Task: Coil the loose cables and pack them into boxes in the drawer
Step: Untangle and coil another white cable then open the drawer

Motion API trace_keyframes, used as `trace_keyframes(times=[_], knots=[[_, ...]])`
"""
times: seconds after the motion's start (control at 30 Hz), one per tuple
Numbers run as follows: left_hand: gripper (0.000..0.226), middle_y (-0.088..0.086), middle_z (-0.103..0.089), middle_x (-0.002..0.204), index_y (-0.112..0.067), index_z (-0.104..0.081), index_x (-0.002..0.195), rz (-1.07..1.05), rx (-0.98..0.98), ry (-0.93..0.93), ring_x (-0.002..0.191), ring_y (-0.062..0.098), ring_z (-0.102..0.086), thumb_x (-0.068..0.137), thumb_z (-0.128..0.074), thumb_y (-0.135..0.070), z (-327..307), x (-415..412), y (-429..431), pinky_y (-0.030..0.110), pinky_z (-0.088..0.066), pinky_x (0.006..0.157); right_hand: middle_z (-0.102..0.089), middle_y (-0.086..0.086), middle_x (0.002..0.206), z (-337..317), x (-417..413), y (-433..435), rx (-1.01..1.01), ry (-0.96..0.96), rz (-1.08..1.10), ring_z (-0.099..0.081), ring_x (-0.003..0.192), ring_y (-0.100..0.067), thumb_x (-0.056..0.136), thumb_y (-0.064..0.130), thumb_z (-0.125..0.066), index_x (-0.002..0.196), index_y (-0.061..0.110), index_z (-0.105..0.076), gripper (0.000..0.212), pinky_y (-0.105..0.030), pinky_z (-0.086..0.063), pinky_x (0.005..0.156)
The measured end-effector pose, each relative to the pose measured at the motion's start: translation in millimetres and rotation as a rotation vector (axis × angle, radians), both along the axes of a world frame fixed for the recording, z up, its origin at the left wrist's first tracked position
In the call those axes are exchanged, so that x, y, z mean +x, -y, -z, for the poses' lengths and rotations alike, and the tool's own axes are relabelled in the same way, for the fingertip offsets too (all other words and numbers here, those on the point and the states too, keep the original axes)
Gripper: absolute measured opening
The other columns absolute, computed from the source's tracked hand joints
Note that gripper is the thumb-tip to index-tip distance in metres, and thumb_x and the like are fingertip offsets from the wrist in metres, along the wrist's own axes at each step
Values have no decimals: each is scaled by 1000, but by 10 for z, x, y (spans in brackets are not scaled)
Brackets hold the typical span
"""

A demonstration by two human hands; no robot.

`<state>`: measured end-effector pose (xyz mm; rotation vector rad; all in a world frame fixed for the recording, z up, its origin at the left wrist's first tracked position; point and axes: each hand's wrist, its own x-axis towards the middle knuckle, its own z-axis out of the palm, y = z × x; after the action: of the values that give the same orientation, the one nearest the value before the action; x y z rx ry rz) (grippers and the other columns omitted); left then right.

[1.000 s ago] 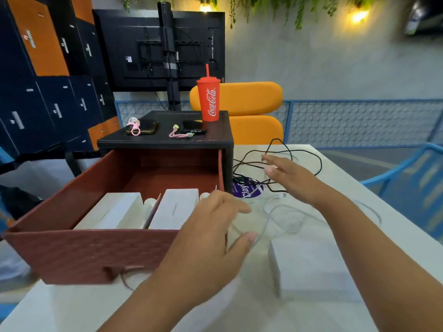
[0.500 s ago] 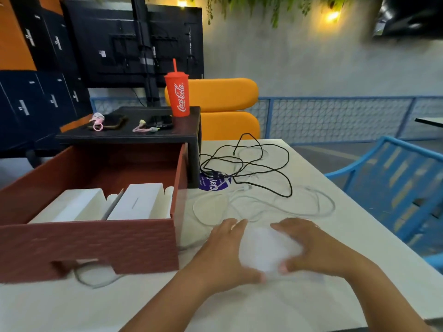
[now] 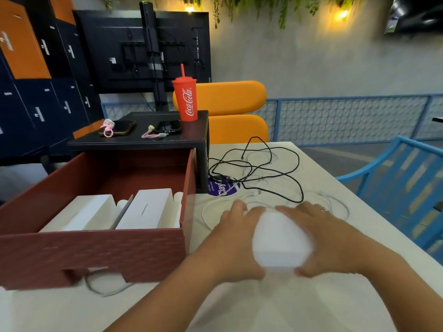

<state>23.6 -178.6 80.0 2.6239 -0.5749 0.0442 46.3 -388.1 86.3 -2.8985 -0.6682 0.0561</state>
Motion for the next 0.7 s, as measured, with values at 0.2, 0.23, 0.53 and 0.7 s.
trace_keyframes(times=[0.2,0.23,0.53,0.7], knots=[[97,-16,-21,123,-41,-26,136,-34,-123,231,115,4,-34,58,-81,-32,-723,5,-302,18,-39,88,-26,23,112,-628,50,-227,120,209,-53,-27,107,-2,47,61,-69,136,54,-3,111,-24,-34,91],[98,-17,-23,122,-40,-28,136,-40,-152,227,113,1,-34,56,-83,-32,-833,12,-388,14,-38,89,-27,24,113,-711,67,-305,149,225,-68,-29,106,-3,47,62,-70,134,56,-4,110,-25,-34,90],[65,-23,-43,100,-48,-35,123,-333,-490,101,86,2,-49,70,-72,-47,-1375,235,-1367,18,-40,63,-43,7,122,-1122,398,-1417,304,329,-214,-40,113,-14,59,58,-73,136,44,-22,93,-31,-37,87],[45,-1,-55,111,-39,-49,120,-510,-740,-27,89,19,-58,79,-67,-42,-1200,553,-1996,30,-46,66,-41,2,137,-1035,717,-1941,417,152,-252,-38,124,-18,72,56,-68,140,34,-31,80,-31,-34,95]])
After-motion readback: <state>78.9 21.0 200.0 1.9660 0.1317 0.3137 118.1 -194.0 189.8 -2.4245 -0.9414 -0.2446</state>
